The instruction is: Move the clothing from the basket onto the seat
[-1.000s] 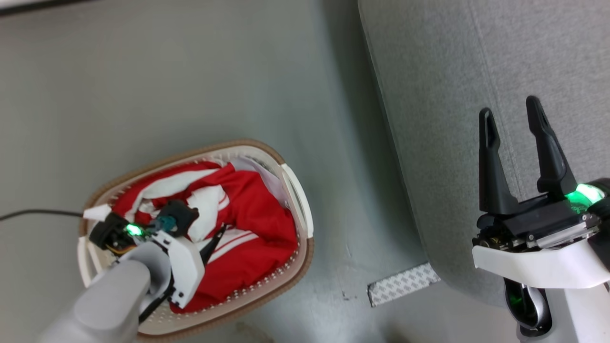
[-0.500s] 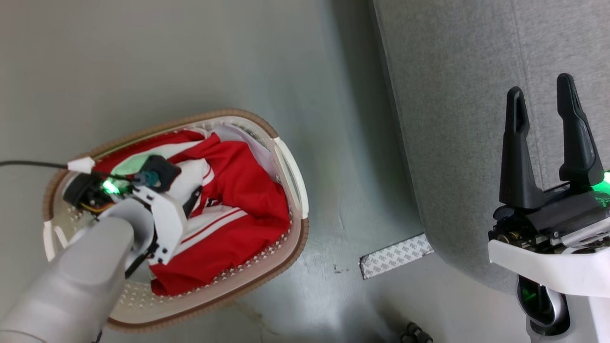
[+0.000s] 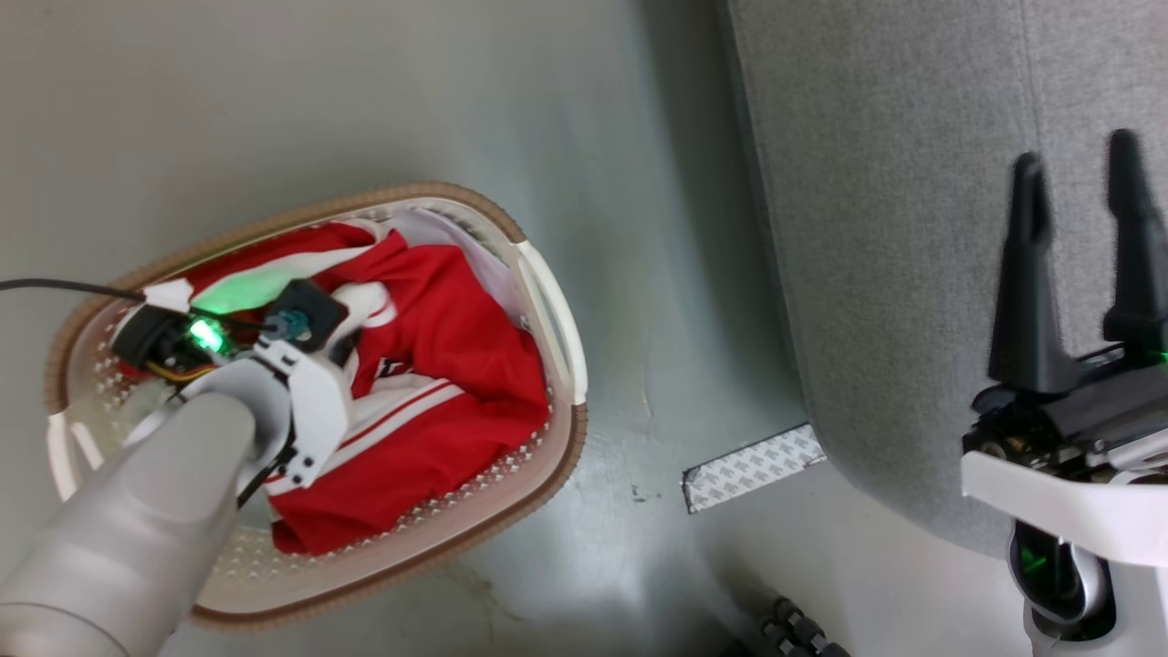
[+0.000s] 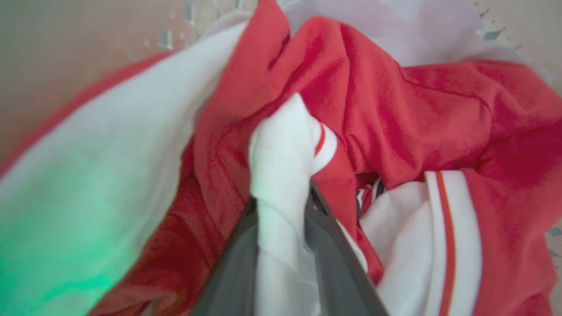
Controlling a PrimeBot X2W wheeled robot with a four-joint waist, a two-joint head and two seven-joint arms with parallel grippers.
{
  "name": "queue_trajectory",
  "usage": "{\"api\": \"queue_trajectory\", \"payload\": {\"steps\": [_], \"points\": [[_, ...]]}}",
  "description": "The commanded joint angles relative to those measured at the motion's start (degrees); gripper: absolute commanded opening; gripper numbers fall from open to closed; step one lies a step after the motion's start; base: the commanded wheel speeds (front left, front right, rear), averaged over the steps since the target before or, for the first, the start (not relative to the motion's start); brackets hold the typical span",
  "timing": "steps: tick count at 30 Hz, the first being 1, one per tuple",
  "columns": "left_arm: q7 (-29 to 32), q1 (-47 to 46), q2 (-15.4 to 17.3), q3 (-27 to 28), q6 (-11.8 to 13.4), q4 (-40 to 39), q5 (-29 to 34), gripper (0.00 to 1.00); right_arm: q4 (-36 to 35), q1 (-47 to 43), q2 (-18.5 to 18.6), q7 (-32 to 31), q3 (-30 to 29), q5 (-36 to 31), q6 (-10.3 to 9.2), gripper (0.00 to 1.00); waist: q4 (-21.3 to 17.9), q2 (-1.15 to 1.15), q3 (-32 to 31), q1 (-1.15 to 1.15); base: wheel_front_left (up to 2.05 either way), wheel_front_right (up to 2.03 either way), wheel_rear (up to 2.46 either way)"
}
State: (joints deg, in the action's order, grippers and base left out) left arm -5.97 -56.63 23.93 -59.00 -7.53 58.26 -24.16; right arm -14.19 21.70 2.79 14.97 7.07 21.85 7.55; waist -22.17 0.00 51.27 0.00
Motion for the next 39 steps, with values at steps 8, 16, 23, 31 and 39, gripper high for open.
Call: {"api": "queue_trajectory", "payload": {"steps": [8, 16, 23, 31, 39], "points": [[-5.42, 2.71, -2.20, -0.13, 0.04, -1.01, -2.98, 0.00, 2.37, -0.45, 0.06, 0.15, -1.76, 0.17, -0.12, 1.00, 3.49, 0.00, -7.38, 0.00, 0.00, 0.00, 0.00], [-8.63, 10.51, -5.57, 2.56, 1.00, -4.91, -8.23, 0.00, 5.37, -4.01, 0.06, 0.15, -3.56, -1.37, -0.12, 1.00, 8.69, 0.00, -22.43, 0.00, 0.00, 0.00, 0.00], [-9.23, 19.12, -7.53, 6.96, 4.32, -13.26, -11.58, 0.00, 8.52, -9.53, 0.07, 0.15, -3.92, -4.25, -0.12, 1.00, 13.43, 0.00, -36.38, 0.00, 0.00, 0.00, 0.00], [-9.18, 28.37, -4.56, 11.47, 8.96, -27.40, -10.92, 0.00, 11.93, -16.15, 0.07, 0.14, -3.59, -7.08, -0.12, 1.00, 17.66, 0.00, -48.02, 0.00, 0.00, 0.00, 0.00], [-7.53, 31.93, -0.03, 12.37, 12.60, -39.15, -10.65, 0.00, 14.02, -20.03, 0.92, 0.15, -2.40, -7.28, -0.12, 1.00, 20.59, 0.00, -53.34, 0.00, 0.00, 0.00, 0.00]]}}
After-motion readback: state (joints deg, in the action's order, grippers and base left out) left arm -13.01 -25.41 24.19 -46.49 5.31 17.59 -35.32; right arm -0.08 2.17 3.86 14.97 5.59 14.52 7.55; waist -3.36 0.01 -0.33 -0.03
